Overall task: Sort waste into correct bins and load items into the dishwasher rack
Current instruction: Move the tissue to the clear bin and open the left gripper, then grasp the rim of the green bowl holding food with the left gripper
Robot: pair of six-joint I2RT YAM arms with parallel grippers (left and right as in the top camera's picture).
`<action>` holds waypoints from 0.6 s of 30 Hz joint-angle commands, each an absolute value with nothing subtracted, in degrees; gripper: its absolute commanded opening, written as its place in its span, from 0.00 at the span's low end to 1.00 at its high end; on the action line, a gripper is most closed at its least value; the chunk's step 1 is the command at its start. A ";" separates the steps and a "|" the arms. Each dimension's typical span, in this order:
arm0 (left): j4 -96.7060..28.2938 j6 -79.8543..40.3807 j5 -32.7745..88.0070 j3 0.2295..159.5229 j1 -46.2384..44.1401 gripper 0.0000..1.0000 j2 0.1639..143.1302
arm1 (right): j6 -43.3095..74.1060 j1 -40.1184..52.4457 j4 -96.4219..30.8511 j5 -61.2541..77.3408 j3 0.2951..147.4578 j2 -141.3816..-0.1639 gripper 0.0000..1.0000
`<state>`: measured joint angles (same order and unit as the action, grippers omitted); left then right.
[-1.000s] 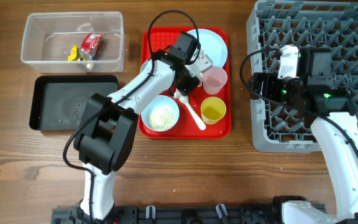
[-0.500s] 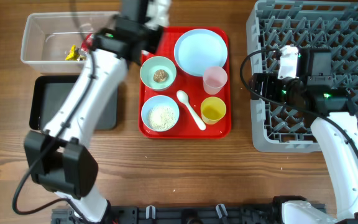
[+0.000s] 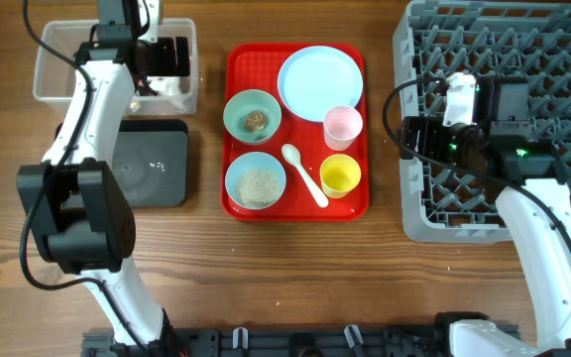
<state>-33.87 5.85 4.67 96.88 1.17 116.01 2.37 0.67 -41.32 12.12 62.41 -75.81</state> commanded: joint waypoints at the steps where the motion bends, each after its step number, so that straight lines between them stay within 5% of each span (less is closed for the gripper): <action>1: -36.40 5.50 17.06 96.68 -2.28 1.00 110.30 | 2.98 0.80 -41.23 11.38 63.26 -76.31 1.00; 10: -45.95 10.31 11.77 96.60 -20.27 0.86 117.14 | 3.01 0.78 -41.19 11.38 63.26 -76.42 1.00; 18: -45.78 10.26 7.84 96.60 -22.94 0.45 123.76 | 2.98 0.78 -41.19 10.28 63.26 -76.42 1.00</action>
<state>-45.89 10.00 9.06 96.86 -23.20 121.51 2.37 0.67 -41.30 11.81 62.41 -75.81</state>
